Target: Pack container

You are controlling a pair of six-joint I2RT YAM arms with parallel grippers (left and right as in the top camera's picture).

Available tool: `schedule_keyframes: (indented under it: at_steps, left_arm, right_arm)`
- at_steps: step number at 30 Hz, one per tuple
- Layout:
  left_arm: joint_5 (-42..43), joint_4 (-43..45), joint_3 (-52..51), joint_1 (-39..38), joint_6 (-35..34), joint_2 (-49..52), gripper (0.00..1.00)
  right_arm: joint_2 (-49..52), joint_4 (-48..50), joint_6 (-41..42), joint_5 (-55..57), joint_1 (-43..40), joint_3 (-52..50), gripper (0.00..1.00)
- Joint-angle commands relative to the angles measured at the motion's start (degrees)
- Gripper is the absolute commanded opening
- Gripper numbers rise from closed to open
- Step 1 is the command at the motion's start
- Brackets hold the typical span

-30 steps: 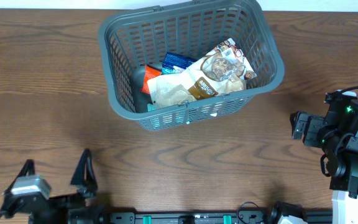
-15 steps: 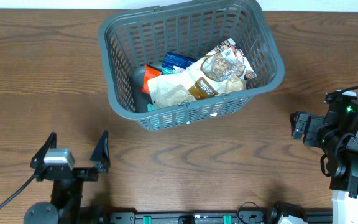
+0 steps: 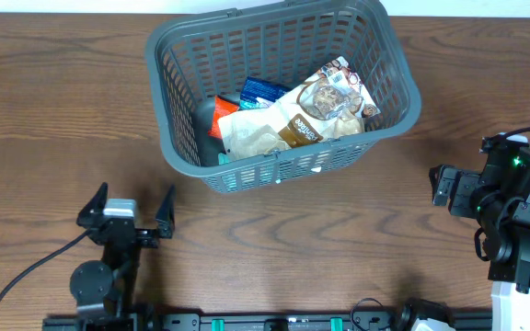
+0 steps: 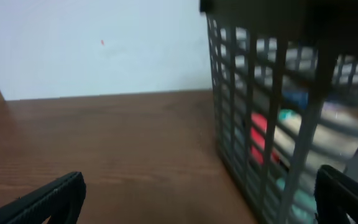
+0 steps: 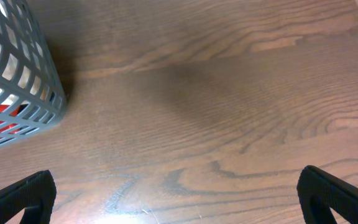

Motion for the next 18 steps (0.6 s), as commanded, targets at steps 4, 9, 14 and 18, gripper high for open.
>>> schedule_keyframes:
  at_steps: [4,9,14,18]
  left_arm:
    - [0.3,0.2,-1.8,-0.6,5.2,-0.4,0.99]
    - [0.3,-0.6,-2.8,-0.6,5.2,-0.4,0.99]
    - [0.4,-0.5,-4.5,-0.6,5.2,-0.4,0.99]
    - [0.4,-0.4,-4.5,-0.6,5.2,-0.4,0.99]
  right_arm:
    - [-0.1,-0.1,0.3,-0.2,0.6,0.0,0.99]
    - [-0.1,-0.1,0.3,-0.2,0.6,0.0,0.99]
    - [-0.1,-0.1,0.3,-0.2,0.6,0.0,0.99]
    - [-0.1,-0.1,0.3,-0.2,0.6,0.0,0.99]
